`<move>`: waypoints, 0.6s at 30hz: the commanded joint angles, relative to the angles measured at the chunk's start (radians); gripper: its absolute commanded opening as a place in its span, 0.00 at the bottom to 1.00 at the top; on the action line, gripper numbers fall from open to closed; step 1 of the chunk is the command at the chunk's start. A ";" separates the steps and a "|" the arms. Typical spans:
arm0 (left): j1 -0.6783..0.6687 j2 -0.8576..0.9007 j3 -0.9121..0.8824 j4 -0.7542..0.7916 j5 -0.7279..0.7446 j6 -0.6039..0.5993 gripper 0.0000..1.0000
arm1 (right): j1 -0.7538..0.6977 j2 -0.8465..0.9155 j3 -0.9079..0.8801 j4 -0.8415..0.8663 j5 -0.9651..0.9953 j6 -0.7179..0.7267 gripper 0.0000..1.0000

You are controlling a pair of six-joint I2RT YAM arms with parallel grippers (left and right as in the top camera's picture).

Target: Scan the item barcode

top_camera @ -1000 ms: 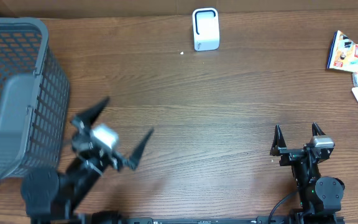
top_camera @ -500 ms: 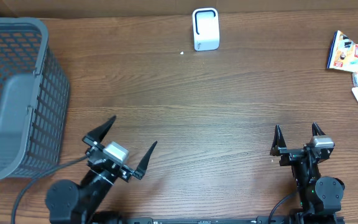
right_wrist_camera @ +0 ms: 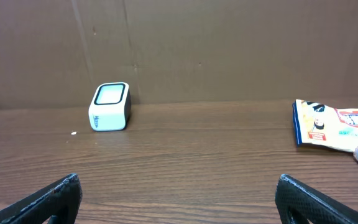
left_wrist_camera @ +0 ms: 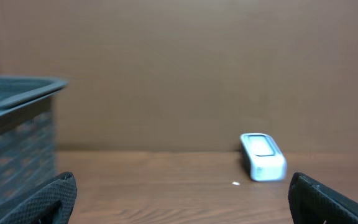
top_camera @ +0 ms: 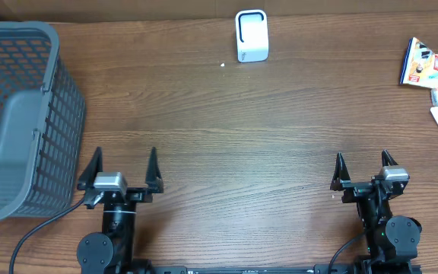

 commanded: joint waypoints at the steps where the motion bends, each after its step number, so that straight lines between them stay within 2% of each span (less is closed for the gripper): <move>1: -0.007 -0.016 -0.016 -0.001 -0.171 -0.056 1.00 | -0.005 -0.012 -0.011 0.006 0.000 -0.005 1.00; 18: -0.006 -0.101 -0.190 0.044 -0.187 -0.023 1.00 | -0.005 -0.012 -0.011 0.006 0.000 -0.004 1.00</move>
